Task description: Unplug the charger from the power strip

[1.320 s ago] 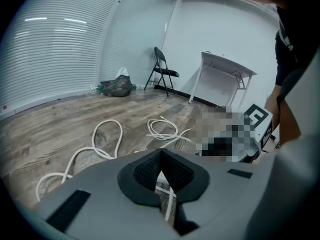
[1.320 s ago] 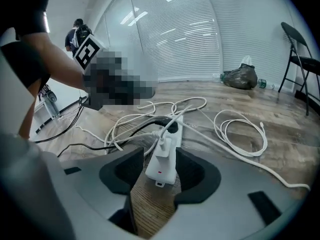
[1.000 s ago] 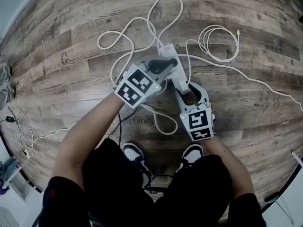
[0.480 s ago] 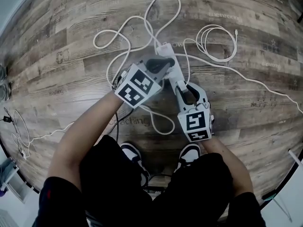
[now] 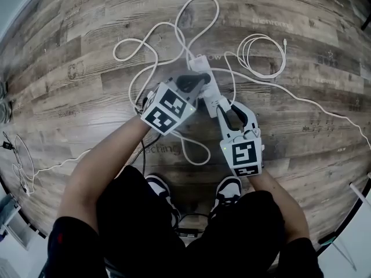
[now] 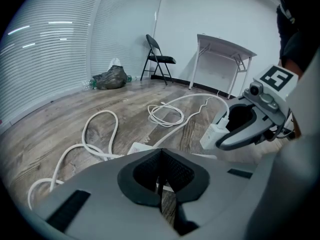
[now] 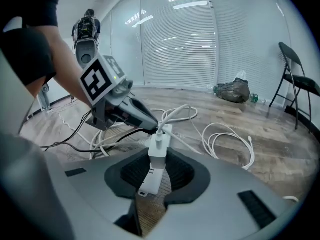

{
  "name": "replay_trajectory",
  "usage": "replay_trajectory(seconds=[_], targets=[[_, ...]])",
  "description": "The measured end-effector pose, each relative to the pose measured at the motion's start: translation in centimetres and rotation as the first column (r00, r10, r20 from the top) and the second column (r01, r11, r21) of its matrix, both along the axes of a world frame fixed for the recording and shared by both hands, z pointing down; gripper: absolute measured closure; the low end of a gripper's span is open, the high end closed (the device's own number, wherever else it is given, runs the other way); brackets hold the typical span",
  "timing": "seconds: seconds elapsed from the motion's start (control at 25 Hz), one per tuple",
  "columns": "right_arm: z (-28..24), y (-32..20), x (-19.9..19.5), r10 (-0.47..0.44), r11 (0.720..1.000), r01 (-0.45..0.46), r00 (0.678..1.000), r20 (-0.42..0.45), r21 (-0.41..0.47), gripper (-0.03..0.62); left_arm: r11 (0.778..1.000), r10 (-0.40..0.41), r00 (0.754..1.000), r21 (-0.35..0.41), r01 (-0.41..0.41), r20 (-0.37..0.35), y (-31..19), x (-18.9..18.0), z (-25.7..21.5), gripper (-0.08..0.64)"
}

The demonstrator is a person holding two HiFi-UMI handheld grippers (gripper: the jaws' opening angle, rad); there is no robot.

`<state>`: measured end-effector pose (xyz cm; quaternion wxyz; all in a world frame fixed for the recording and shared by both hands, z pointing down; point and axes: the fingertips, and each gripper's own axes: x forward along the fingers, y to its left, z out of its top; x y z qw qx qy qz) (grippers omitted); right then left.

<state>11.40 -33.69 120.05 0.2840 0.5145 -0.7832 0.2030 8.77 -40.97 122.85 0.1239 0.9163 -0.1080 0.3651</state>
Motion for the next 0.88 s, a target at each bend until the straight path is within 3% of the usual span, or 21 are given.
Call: replay_trajectory(seconds=[0.12,0.28,0.56,0.88], targets=[[-2.4,-0.5,1.3,0.052,0.999,-0.051,0.997,0.058,-0.006,0.485,0.999,-0.035,0.999,0.008,0.036,-0.011,-0.5,0.1,-2.2,0.541],[-8.4,-0.6,2.4,0.059,0.998,-0.059,0.994,0.093,-0.004,0.485,0.995,-0.095,0.994,0.002,0.095,-0.052,-1.0,0.7,-8.8,0.541],[-23.1,0.7,5.5,0.151,0.988,-0.153,0.976,0.158,0.006,0.485,0.975,-0.221,0.971,-0.011,0.221,-0.088,0.2,-0.7,-23.1,0.541],[-38.2,3.4,6.5,0.231,0.972,-0.236,0.946,0.229,-0.008,0.485,0.965,-0.263,0.947,-0.041,0.26,-0.183,5.0,-4.2,-41.2,0.541]])
